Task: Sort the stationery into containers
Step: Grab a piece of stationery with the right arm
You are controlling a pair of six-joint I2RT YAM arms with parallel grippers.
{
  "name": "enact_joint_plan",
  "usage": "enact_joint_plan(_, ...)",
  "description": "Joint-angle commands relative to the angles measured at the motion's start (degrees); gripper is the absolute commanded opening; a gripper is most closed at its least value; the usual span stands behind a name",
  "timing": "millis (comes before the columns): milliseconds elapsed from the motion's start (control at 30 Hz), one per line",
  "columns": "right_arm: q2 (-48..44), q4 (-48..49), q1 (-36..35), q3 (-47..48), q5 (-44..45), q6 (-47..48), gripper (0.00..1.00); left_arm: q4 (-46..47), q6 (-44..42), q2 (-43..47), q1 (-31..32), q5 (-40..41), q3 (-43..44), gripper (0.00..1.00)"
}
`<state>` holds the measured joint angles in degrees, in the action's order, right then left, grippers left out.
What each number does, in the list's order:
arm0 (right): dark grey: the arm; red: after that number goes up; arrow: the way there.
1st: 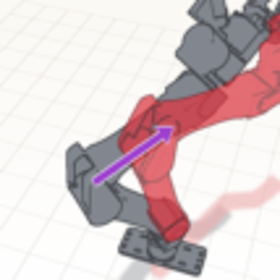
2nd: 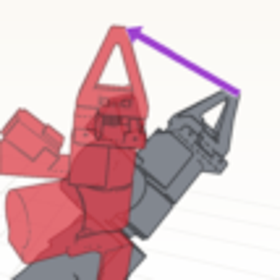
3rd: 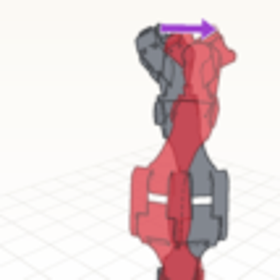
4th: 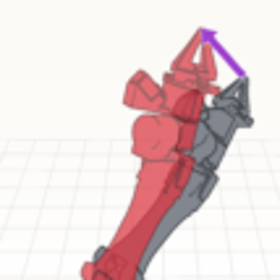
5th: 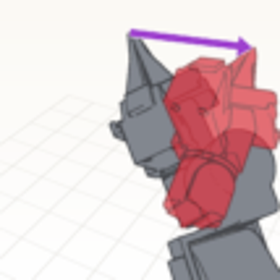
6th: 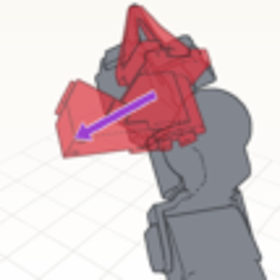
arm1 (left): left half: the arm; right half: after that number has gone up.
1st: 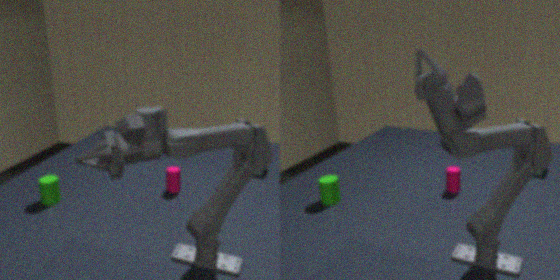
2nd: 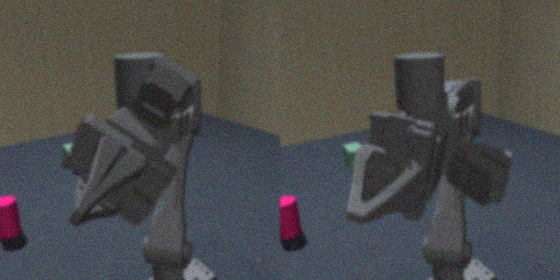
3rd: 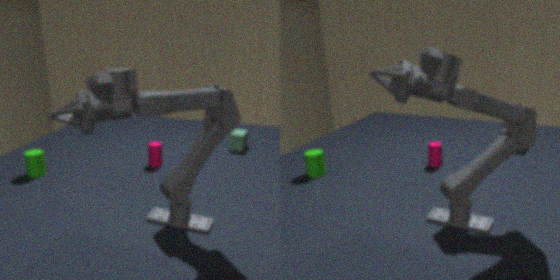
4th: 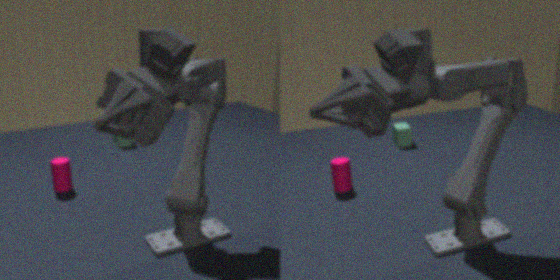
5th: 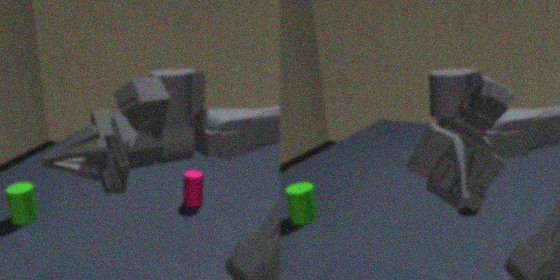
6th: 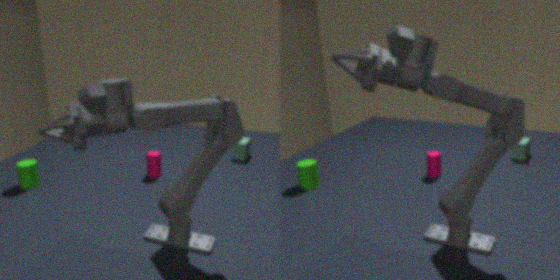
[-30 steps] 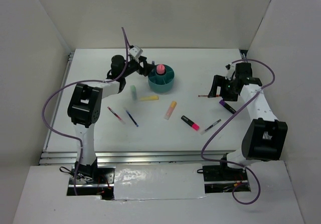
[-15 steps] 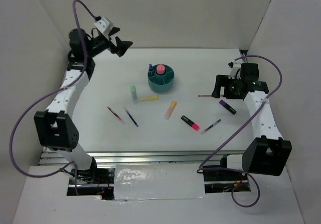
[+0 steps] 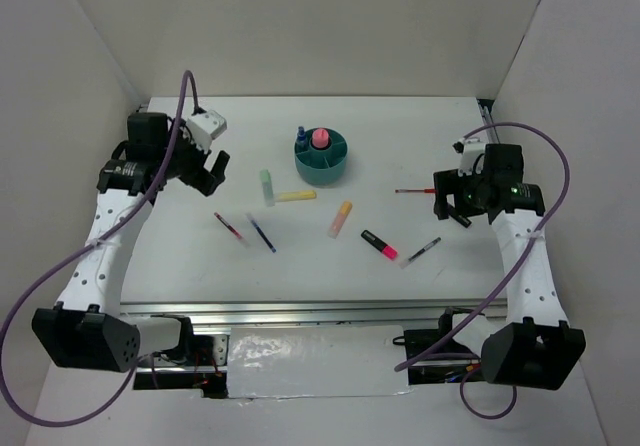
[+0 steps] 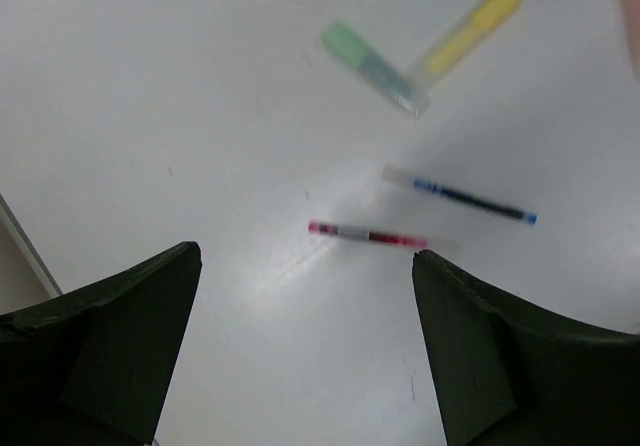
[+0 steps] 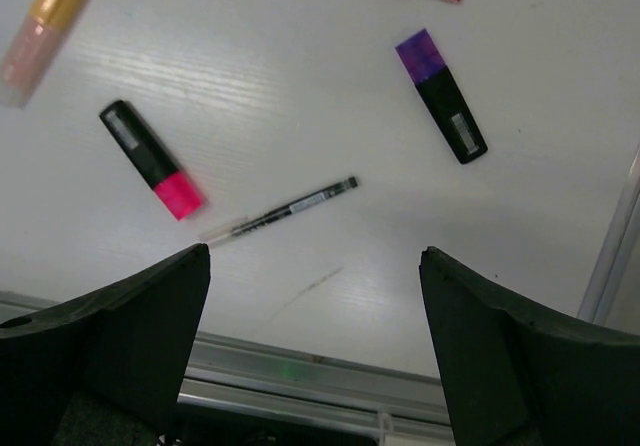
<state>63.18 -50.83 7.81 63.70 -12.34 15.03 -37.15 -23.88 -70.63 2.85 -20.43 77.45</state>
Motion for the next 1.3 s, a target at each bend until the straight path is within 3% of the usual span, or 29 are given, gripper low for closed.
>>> enact_joint_plan(0, -0.1, -2.4, -0.8, -2.0, 4.3, 3.3, 0.90, -8.6, 1.1, 3.5, -2.0, 9.8, -5.6, 0.99)
enact_joint_plan(167, 0.3, -3.1, -1.8, -4.0, 3.2, 2.3, 0.85, -9.7, -4.9, 10.2, -2.7, 2.4, -13.9, 0.99)
enact_joint_plan(233, 0.3, -2.2, -4.2, -5.2, 1.6, 2.0, 0.75, -10.2, -5.9, 11.7, -2.4, -0.9, -16.3, 0.99)
enact_joint_plan(400, 4.9, 2.6, -16.2, -8.0, 2.4, 0.5, 0.59, -8.1, -1.6, 11.0, -2.2, -2.9, -17.6, 0.99)
enact_joint_plan(600, 15.3, 8.7, -25.4, -6.7, 6.9, -1.7, 0.57, -3.5, 2.3, 14.1, -2.4, -8.4, -19.4, 0.99)
enact_joint_plan(767, 22.6, 10.7, -27.5, -6.6, 10.1, -0.4, 0.57, 4.5, 6.3, 18.2, -1.4, -10.5, -22.4, 0.99)
enact_joint_plan(1033, 29.1, 12.3, -30.9, -6.1, 11.5, -1.5, 0.58, 7.5, 6.4, 12.2, 5.1, -6.7, -19.2, 0.99)
enact_joint_plan(1267, 35.1, 11.6, -34.3, -0.3, 10.2, -4.2, 0.57, 10.2, 8.2, 10.2, 9.4, -4.4, -19.0, 0.99)
